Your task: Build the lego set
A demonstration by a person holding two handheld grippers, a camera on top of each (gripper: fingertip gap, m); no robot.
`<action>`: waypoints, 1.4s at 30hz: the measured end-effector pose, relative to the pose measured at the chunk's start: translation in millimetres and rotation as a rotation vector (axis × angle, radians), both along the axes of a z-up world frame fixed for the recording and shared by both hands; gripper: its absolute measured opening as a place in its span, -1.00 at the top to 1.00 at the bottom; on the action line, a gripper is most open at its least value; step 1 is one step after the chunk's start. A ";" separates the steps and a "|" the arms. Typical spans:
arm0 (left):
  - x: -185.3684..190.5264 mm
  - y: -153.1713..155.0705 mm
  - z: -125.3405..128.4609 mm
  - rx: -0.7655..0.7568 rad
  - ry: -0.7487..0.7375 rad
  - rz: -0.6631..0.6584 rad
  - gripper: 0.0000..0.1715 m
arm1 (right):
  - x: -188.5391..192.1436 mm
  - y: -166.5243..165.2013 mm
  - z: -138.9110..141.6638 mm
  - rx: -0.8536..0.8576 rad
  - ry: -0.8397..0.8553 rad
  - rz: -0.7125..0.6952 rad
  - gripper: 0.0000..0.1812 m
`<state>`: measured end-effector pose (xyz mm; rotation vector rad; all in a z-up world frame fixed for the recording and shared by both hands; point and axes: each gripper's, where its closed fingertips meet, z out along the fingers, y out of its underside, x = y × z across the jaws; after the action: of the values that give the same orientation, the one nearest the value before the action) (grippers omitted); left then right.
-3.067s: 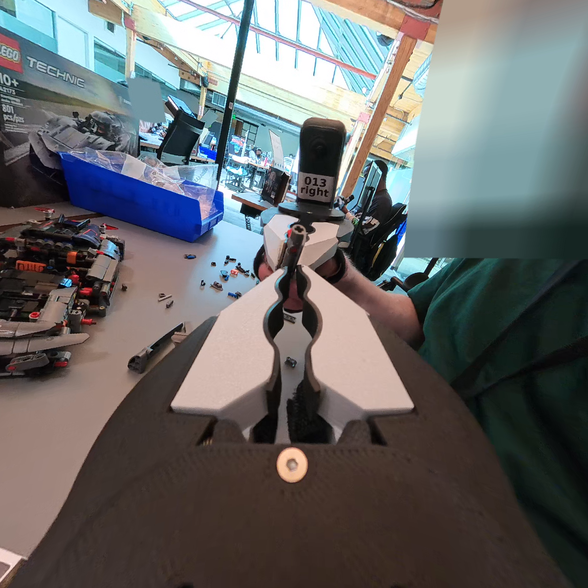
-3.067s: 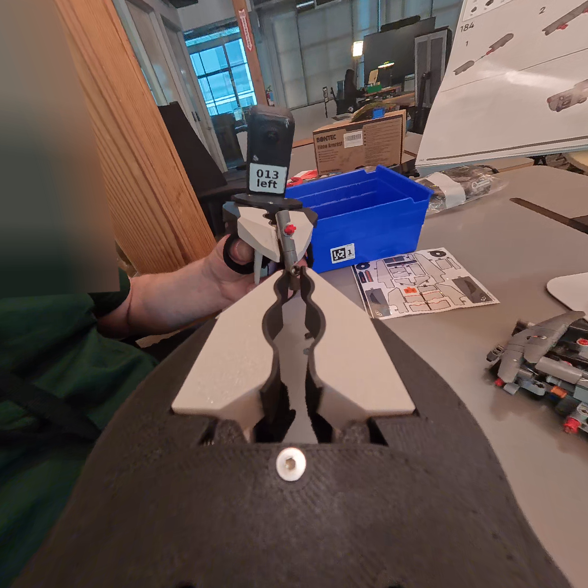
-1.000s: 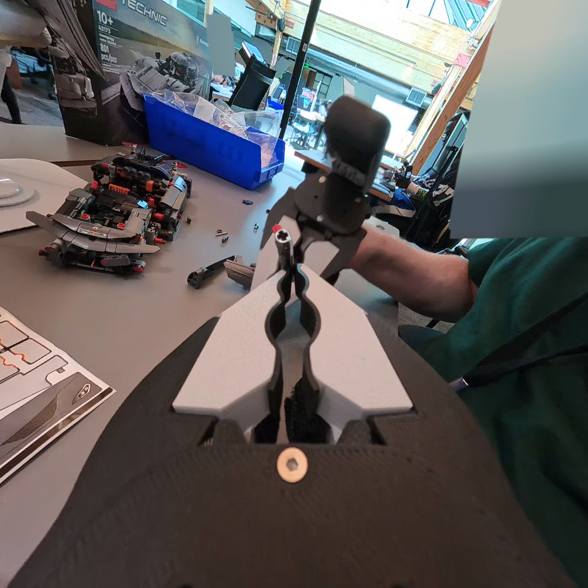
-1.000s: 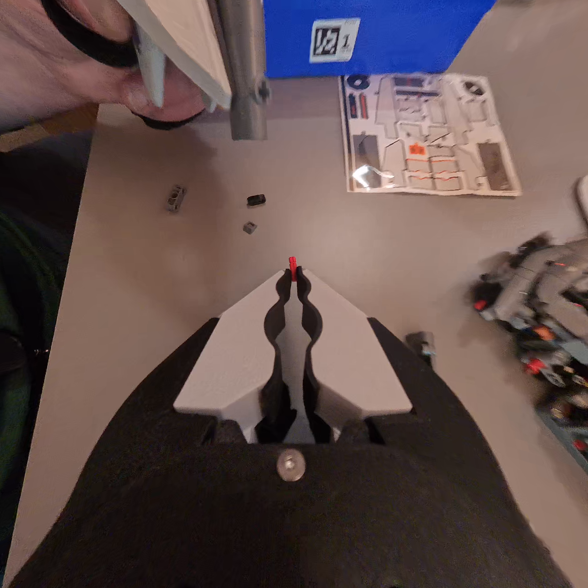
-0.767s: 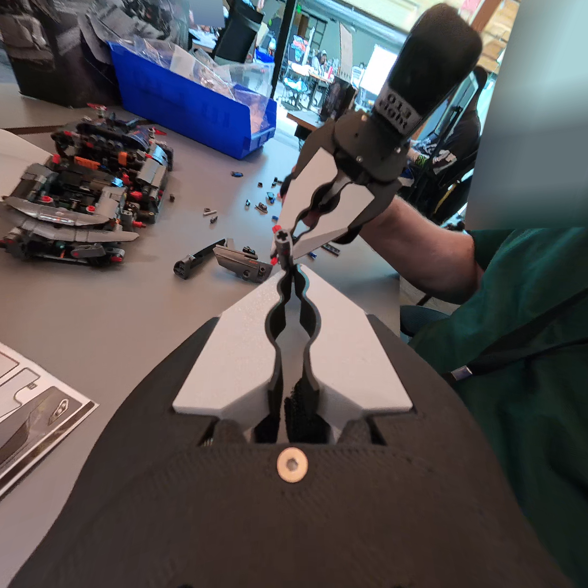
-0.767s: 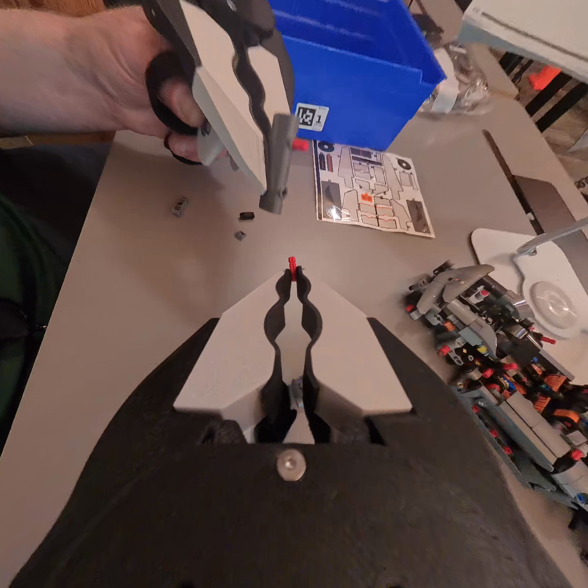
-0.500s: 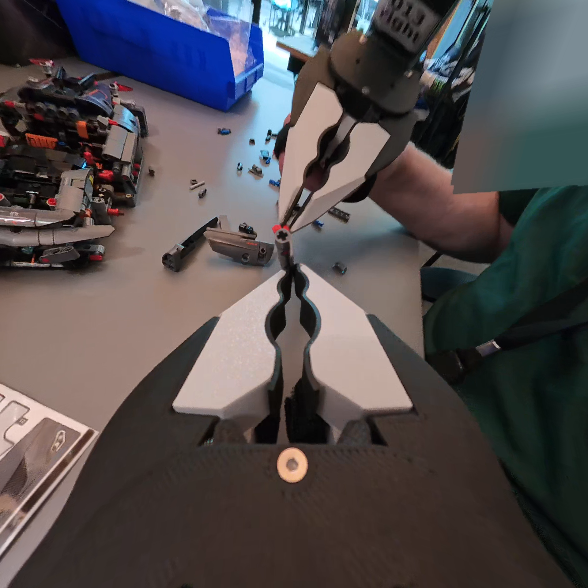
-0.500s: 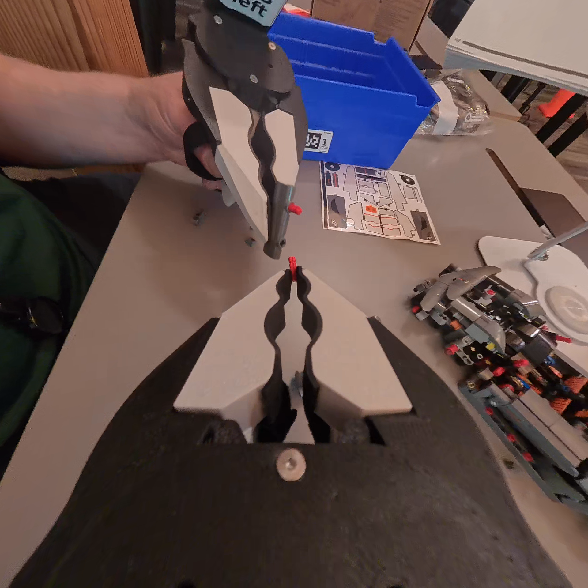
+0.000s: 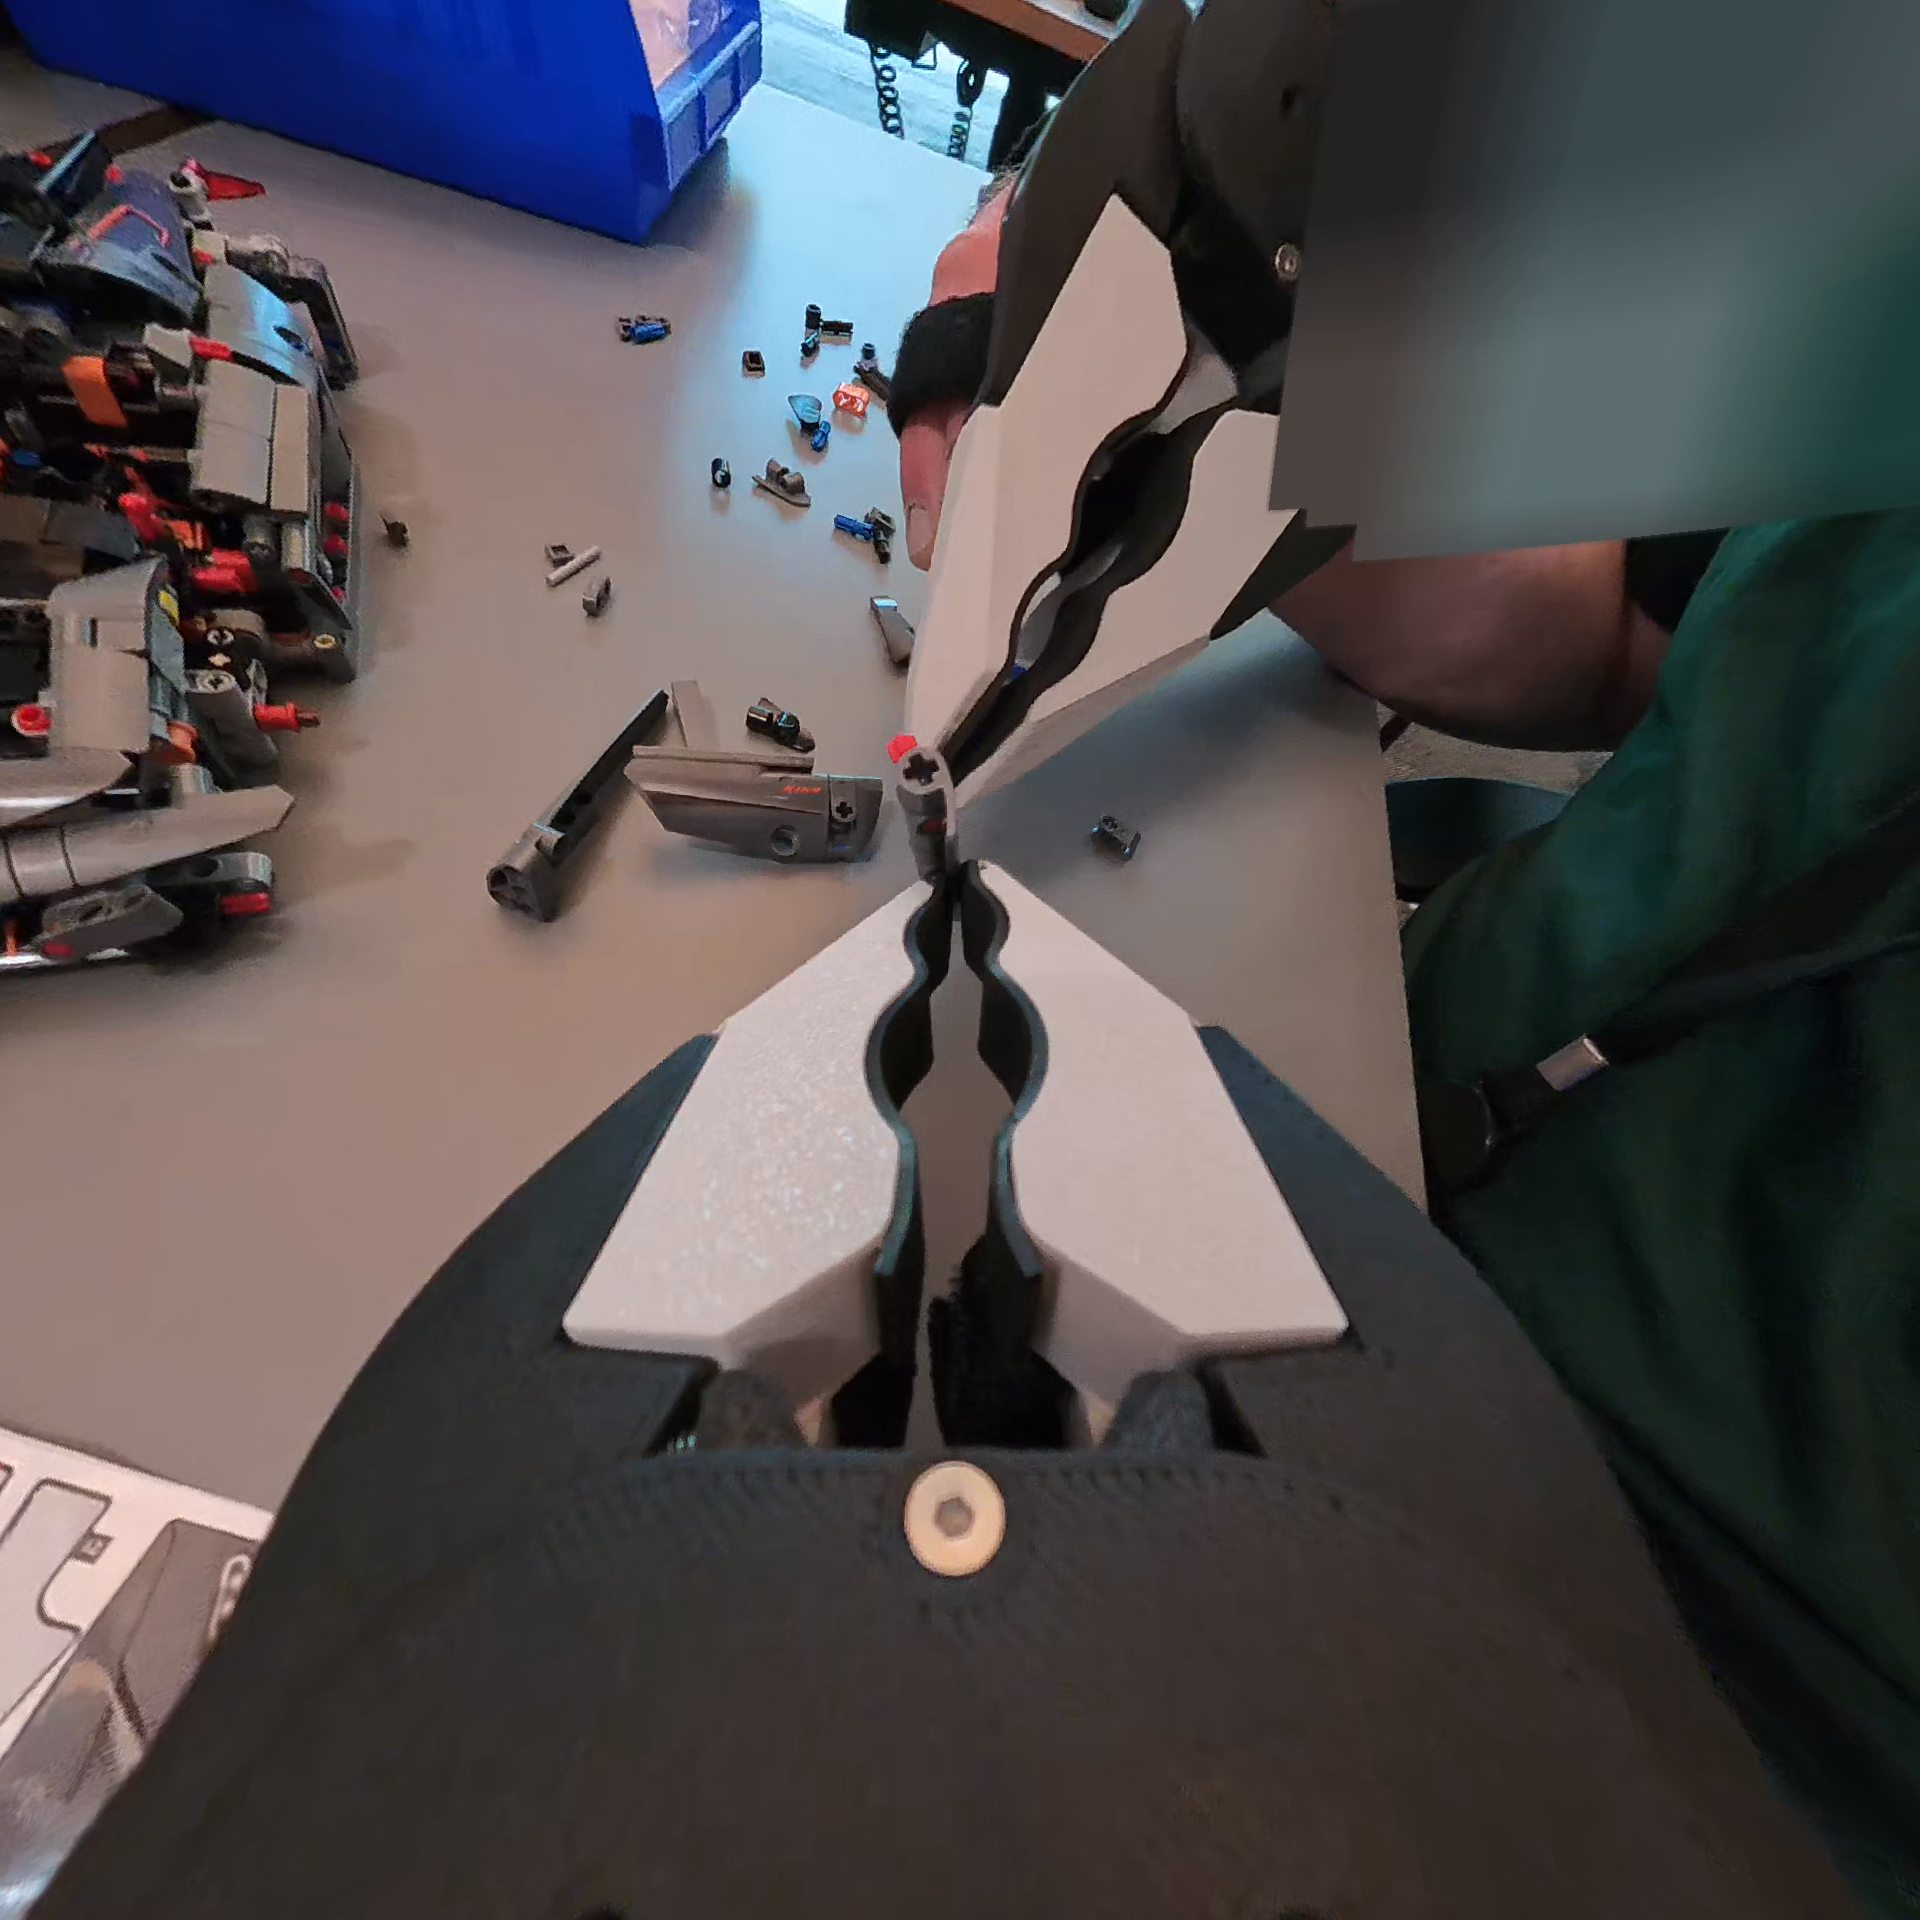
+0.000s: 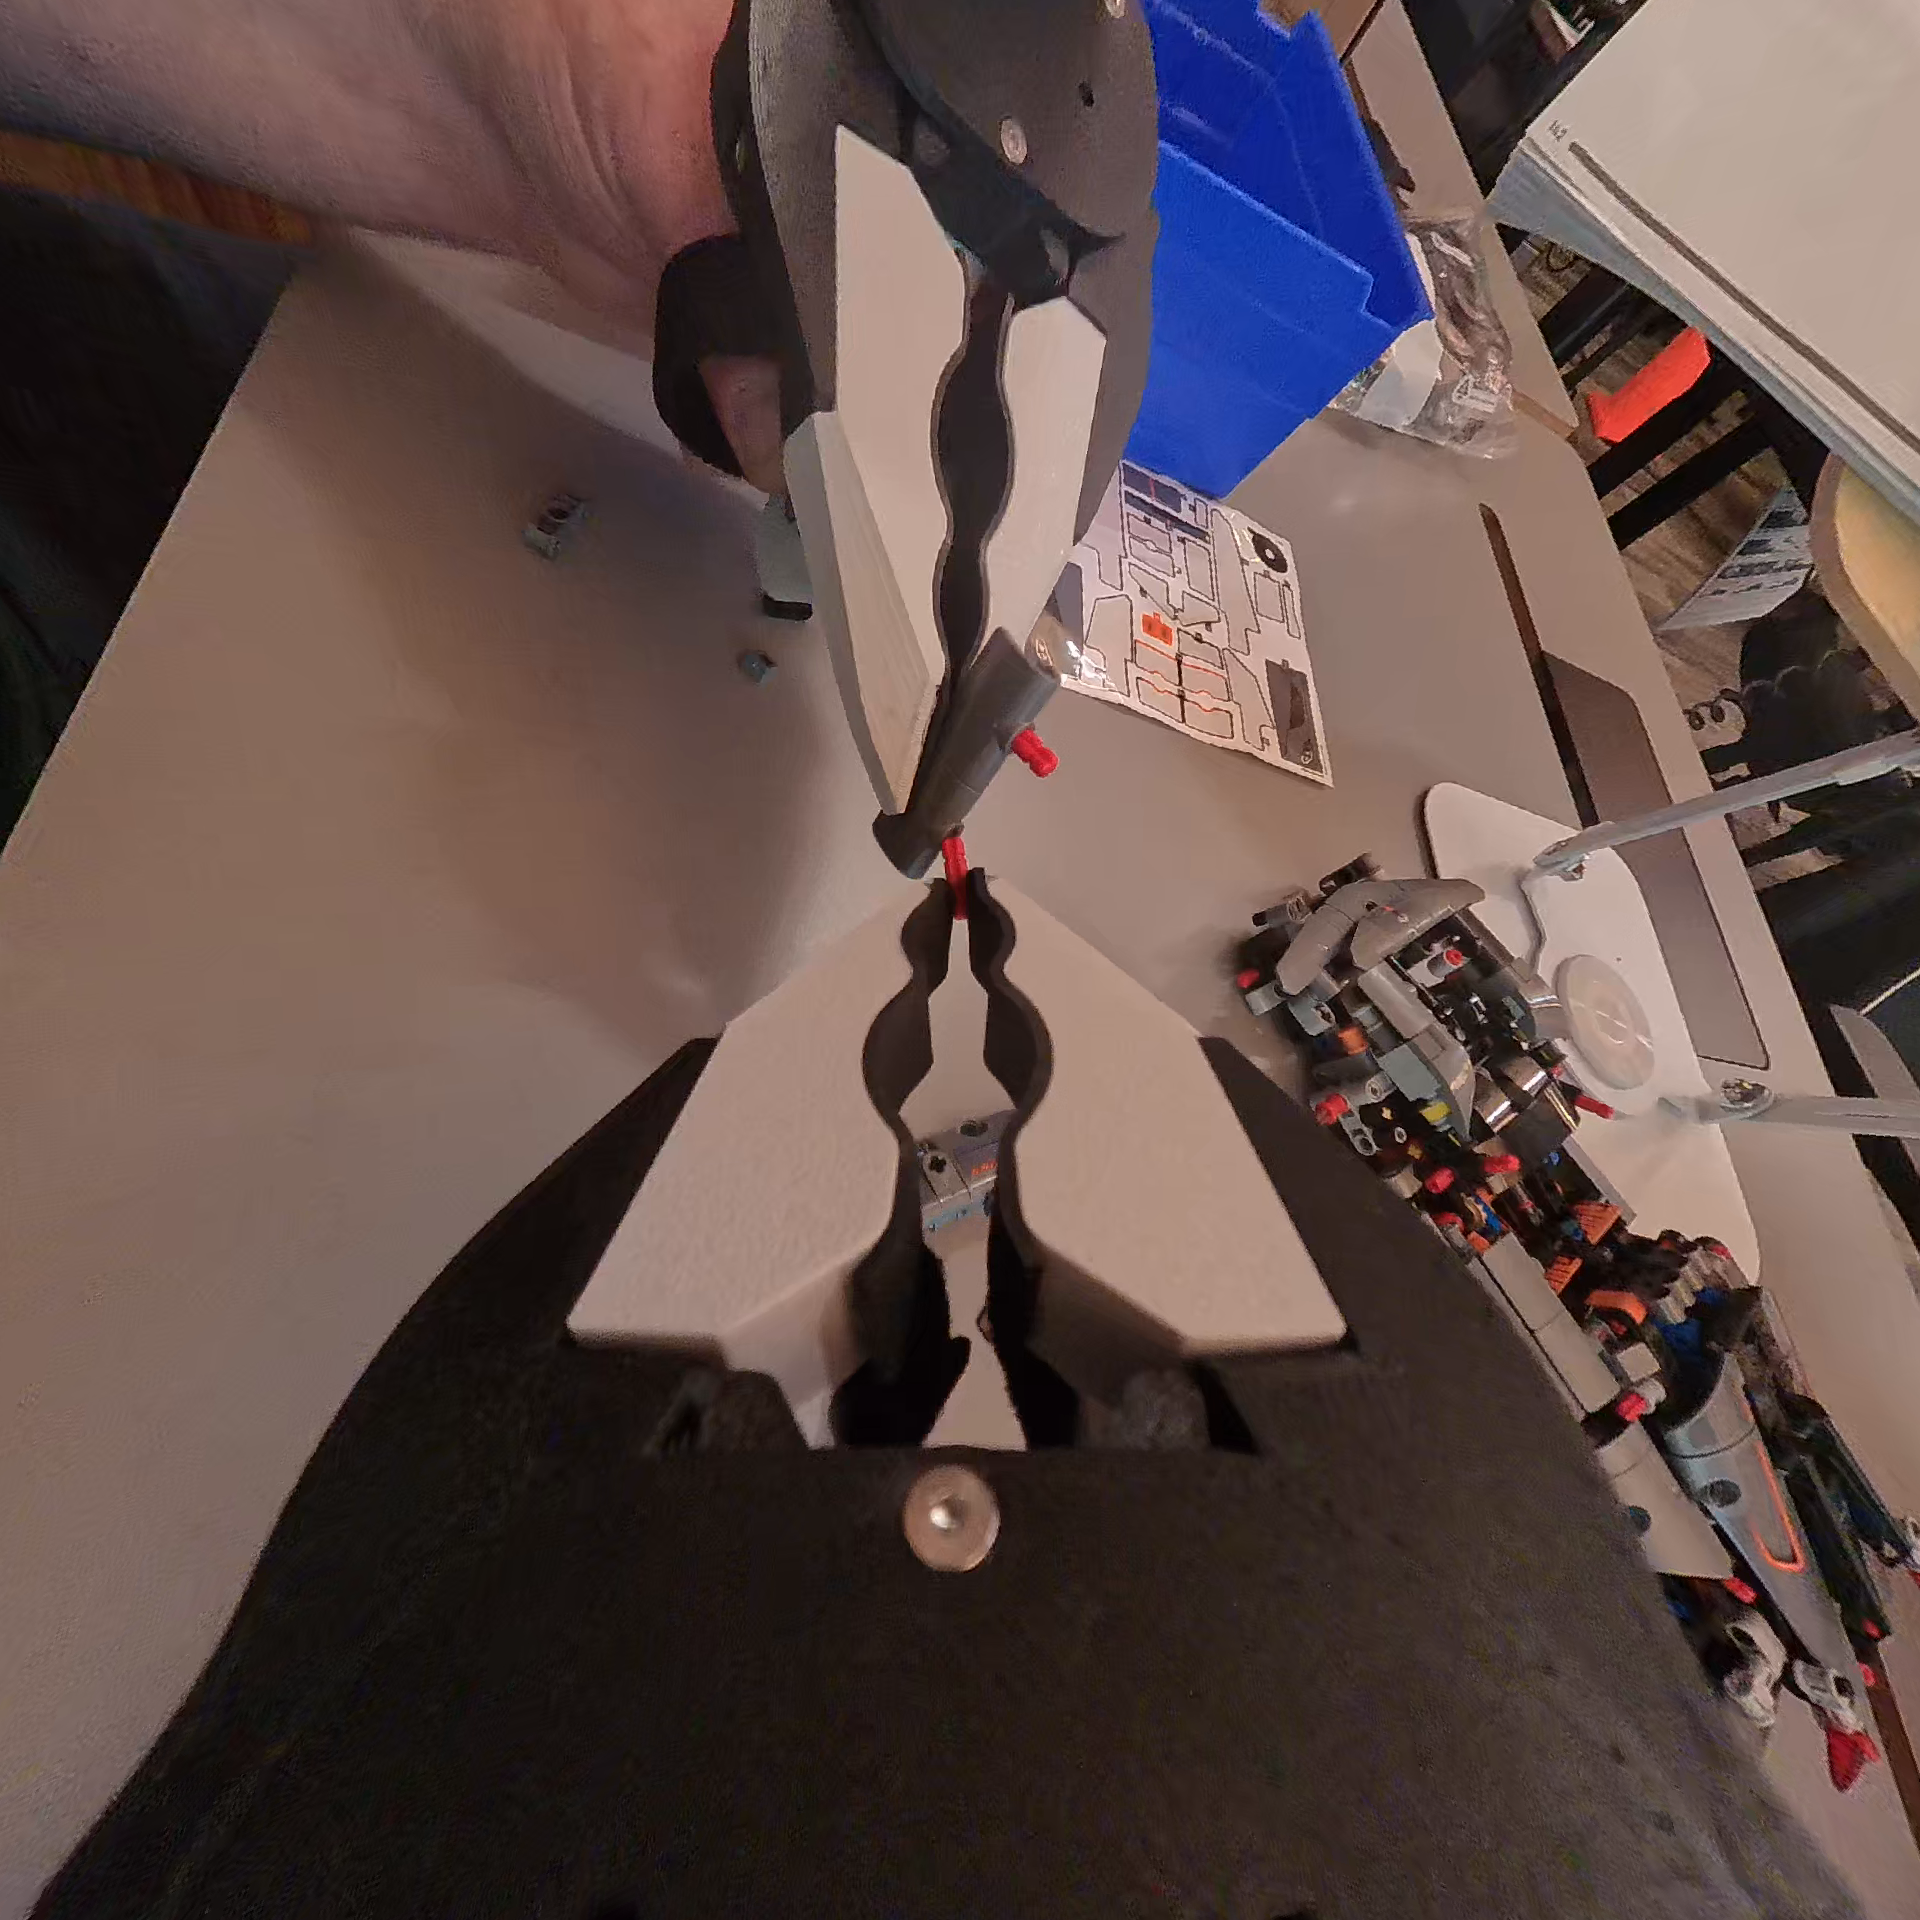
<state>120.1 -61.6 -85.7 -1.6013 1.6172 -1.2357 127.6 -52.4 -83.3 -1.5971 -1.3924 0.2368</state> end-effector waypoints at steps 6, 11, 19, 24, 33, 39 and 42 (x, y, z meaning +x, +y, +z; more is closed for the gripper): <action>3.5 1.2 -5.8 0.228 0.069 -0.001 1.00 | 3.1 -0.2 -4.3 0.005 -0.038 -0.008 1.00; 4.7 1.2 -6.3 0.371 0.131 -0.020 1.00 | 4.9 -1.2 -4.3 0.009 -0.054 -0.007 1.00; 6.4 -3.2 -8.3 0.329 0.153 -0.078 1.00 | 5.8 -4.9 -5.8 0.027 -0.081 0.014 1.00; 5.2 -5.3 -5.6 0.148 0.139 -0.118 1.00 | 4.3 -6.4 -4.5 0.045 -0.080 0.021 1.00; 4.3 -8.0 -11.1 0.069 0.217 -0.176 1.00 | 3.1 -8.0 -8.8 0.063 -0.123 0.024 1.00; 2.0 -10.4 -14.7 0.055 0.291 -0.217 1.00 | 1.5 -9.6 -14.2 0.082 -0.178 0.028 1.00; 2.6 -11.0 -12.3 0.020 0.295 -0.232 1.00 | 1.7 -9.8 -12.4 0.085 -0.173 0.027 1.00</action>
<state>122.6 -72.6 -98.0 -1.6821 2.0405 -1.1290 129.3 -62.2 -95.7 -1.5588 -1.5359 0.0545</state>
